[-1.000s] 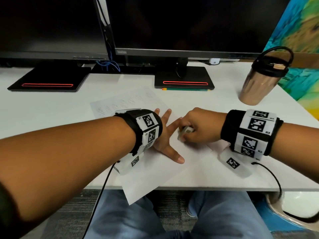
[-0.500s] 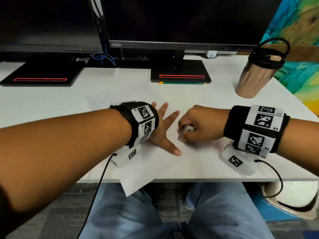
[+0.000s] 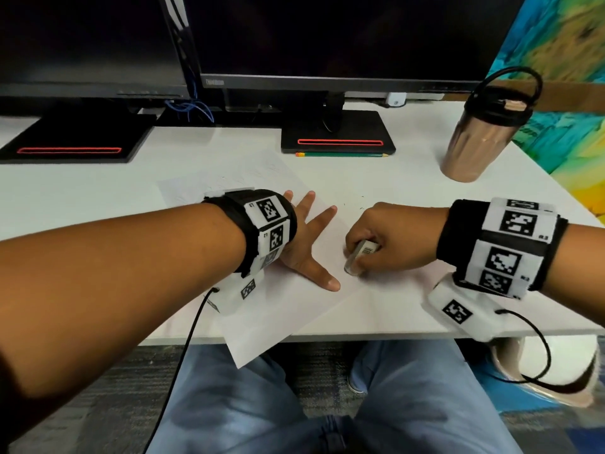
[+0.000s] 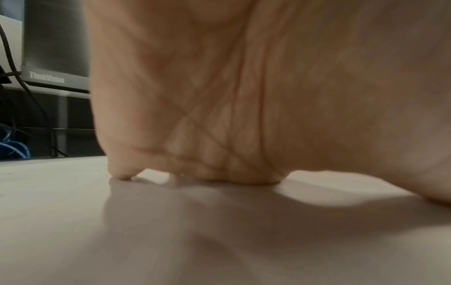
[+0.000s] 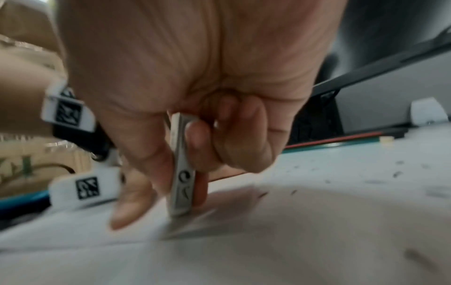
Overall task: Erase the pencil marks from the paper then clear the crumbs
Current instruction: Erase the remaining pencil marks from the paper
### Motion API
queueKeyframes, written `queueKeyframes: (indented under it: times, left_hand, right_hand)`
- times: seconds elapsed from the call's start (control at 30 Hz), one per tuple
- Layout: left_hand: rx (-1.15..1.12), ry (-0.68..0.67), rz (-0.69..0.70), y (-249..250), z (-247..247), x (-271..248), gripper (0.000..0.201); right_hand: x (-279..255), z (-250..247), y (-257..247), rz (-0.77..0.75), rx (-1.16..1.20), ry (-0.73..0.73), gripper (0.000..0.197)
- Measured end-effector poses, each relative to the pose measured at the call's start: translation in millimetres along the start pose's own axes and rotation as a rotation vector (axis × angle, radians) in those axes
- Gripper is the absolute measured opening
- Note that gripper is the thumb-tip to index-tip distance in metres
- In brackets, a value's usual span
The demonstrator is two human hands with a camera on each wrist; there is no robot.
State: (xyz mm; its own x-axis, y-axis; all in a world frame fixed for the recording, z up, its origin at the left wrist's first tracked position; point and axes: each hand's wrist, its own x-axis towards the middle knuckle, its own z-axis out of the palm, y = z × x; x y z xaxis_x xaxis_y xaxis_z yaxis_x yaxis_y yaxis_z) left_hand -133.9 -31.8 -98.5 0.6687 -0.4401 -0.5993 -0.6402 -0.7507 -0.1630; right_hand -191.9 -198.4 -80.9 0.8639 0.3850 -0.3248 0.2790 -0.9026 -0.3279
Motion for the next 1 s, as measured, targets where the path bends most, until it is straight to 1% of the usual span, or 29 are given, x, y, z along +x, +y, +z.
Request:
queueKeyframes:
  times: [0.1, 0.13, 0.23, 0.33, 0.4, 0.43, 0.47, 0.53, 0.57, 0.6, 0.63, 0.7, 0.73, 0.77, 0.83, 0.9, 1.0]
  left_hand:
    - [0.009, 0.004, -0.002, 1, 0, 0, 0.131]
    - [0.015, 0.007, 0.001, 0, 0, 1, 0.132]
    - [0.017, 0.005, 0.001, 0, -1, 0, 0.132]
    - [-0.001, 0.021, 0.009, 0, 1, 2, 0.132]
    - [-0.039, 0.03, 0.01, -1, 5, 4, 0.133]
    - [-0.067, 0.03, 0.004, -1, 7, 4, 0.133]
    - [-0.093, 0.034, -0.002, 1, 7, 5, 0.133]
    - [-0.154, 0.059, -0.027, -3, 4, 5, 0.129]
    - [-0.192, 0.075, -0.037, -8, 1, 3, 0.126]
    - [-0.218, 0.093, -0.051, -19, -2, -1, 0.122]
    - [-0.232, 0.112, -0.064, -30, -4, -5, 0.117]
    - [-0.243, 0.157, -0.116, -55, -3, -19, 0.109]
    - [-0.244, 0.178, -0.151, -65, 0, -27, 0.103]
    - [-0.237, 0.189, -0.182, -76, 5, -36, 0.097]
    - [-0.19, 0.127, -0.203, -93, 15, -52, 0.084]
    - [-0.164, 0.025, -0.204, -106, 24, -68, 0.086]
    - [-0.142, -0.04, -0.175, -112, 36, -83, 0.091]
  right_hand:
    - [-3, -3, 10, 0.057, 0.012, 0.086, 0.014]
    - [-5, -3, 12, 0.061, 0.016, 0.088, 0.013]
    - [-11, -2, 7, 0.042, 0.007, -0.018, 0.012]
    - [-17, -5, 12, 0.085, -0.001, -0.015, 0.012]
    - [-21, -7, 12, 0.094, -0.026, -0.045, 0.015]
    - [-22, -9, 9, 0.078, -0.019, -0.035, 0.018]
    - [-25, -10, 5, 0.056, 0.002, 0.011, 0.02]
    - [-27, -11, -5, 0.001, 0.063, 0.183, 0.015]
    - [-28, -10, -12, -0.027, 0.102, 0.243, 0.012]
    - [-28, -7, -20, -0.052, 0.142, 0.249, 0.01]
    - [-30, -2, -27, -0.074, 0.18, 0.204, 0.01]
    - [-30, 10, -36, -0.107, 0.221, 0.046, 0.013]
    - [-30, 15, -38, -0.102, 0.226, 0.0, 0.015]
    - [-29, 17, -37, -0.087, 0.225, -0.007, 0.017]
    - [-24, 14, -29, -0.039, 0.209, 0.047, 0.016]
    - [-15, 6, -15, 0.021, 0.14, 0.117, 0.014]
    - [-2, -4, 4, 0.13, -0.048, 0.197, 0.015]
